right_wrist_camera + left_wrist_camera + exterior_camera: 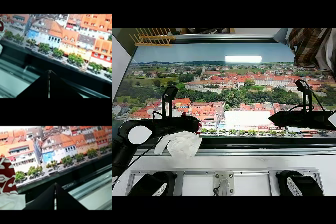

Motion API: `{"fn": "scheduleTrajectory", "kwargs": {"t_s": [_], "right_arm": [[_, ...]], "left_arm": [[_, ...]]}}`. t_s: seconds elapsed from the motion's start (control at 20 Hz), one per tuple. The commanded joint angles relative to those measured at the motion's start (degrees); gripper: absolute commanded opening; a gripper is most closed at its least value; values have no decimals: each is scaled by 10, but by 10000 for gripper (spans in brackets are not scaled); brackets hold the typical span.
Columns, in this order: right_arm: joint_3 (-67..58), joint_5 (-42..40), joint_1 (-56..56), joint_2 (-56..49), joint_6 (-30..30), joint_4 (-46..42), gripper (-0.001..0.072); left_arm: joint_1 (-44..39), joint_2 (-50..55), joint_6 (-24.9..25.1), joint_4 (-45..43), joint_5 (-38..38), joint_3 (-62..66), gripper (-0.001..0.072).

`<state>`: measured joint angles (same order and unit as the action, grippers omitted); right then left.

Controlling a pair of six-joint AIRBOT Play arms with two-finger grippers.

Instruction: Fold the clothes and pants, and hang the long-sleeved shirts on hangers.

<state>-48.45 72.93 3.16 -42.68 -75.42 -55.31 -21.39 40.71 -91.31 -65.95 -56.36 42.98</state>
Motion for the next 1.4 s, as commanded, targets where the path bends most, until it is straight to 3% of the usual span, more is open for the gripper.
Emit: {"fn": "scheduleTrajectory", "kwargs": {"t_s": [0.0, 0.3, 0.35, 0.4, 0.65, 0.75, 0.9, 1.1, 1.15, 1.25, 1.3, 1.35], "right_arm": [[-1, 0, 0, 0, 0, 0, 10], [-1, 0, 0, 0, 0, 0, 10], [-1, 0, 0, 0, 0, 0, 10], [-1, 0, 0, 0, 0, 0, 10], [-1, 0, 0, 0, 0, 0, 11], [-1, 0, 0, 0, 0, 0, 10], [-1, 0, 0, 0, 0, 0, 10], [-1, 0, 0, 0, 0, 0, 10], [-1, 0, 0, 0, 0, 0, 10], [-1, 0, 0, 0, 0, 0, 11], [-1, 0, 0, 0, 0, 0, 10], [-1, 0, 0, 0, 0, 0, 10]], "left_arm": [[0, 0, 0, 0, 0, 0, 8], [0, 0, 0, -3, 9, 0, 10], [6, 0, 6, -17, 19, 2, 208], [16, 1, 10, -42, 19, 9, 720], [83, 88, 10, -216, -64, 12, 694], [93, 134, 10, -215, -59, -25, 693], [92, 200, 10, -214, 15, -78, 694], [92, 259, 9, -209, 39, -68, 691], [92, 264, 9, -209, 34, -59, 538], [92, 263, 9, -209, 21, -34, 100], [92, 256, 9, -208, 11, -14, 7], [91, 241, 9, -201, 2, 18, 7]]}}
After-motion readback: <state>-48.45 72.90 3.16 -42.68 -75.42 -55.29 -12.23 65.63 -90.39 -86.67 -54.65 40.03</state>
